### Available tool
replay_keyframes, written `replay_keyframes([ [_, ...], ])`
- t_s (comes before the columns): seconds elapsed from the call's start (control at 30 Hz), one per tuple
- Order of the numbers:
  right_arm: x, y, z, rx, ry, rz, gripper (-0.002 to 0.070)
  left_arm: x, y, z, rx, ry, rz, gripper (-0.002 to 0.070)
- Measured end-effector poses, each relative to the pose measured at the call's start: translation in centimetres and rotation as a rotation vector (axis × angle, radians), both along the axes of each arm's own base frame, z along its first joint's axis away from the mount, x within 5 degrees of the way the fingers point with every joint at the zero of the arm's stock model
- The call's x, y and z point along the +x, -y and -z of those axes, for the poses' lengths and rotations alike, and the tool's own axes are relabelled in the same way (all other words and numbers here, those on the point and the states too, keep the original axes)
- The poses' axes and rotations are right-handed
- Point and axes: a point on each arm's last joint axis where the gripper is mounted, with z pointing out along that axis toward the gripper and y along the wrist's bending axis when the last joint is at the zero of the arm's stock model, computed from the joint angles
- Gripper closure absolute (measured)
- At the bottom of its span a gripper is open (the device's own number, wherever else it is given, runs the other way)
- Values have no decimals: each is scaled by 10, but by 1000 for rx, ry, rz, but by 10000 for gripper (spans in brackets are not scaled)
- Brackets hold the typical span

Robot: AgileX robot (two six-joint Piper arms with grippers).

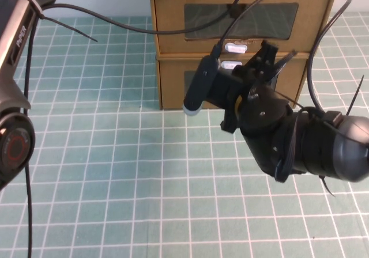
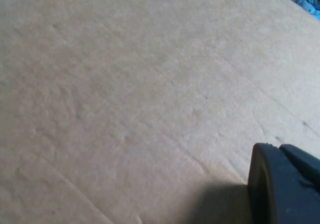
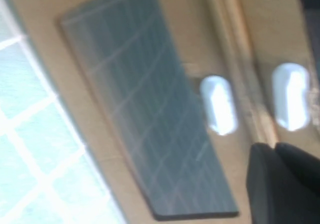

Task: Open the shoe box
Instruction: 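Pull the top drawer of the cardboard box fully open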

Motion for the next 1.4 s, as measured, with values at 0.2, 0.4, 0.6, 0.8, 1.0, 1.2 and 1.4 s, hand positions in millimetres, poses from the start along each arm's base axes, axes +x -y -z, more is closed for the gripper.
replay_keyframes([
  [0.2, 11, -10, -13, -18, 44, -14, 638, 0, 0, 0, 0, 0, 0, 680],
  [0.4, 36, -15, -9, -36, 62, 24, 528, 0, 1, 0, 0, 0, 2, 680],
  [0.6, 48, -11, -3, -68, 65, 54, 497, 0, 1, 0, 0, 0, 2, 680],
  [0.8, 57, -1, -3, -62, 58, 65, 494, 0, 1, 0, 0, 0, 2, 680],
  [1.0, 65, 3, 0, -50, 41, 37, 493, 0, 1, 0, -4, 5, -4, 680],
  [1.2, 69, -3, 2, -45, 44, 56, 578, 1, 0, 0, -1, 9, -8, 680],
  [1.4, 67, -1, 5, -30, 22, 69, 588, 1, 0, 0, 2, 10, -9, 680],
])
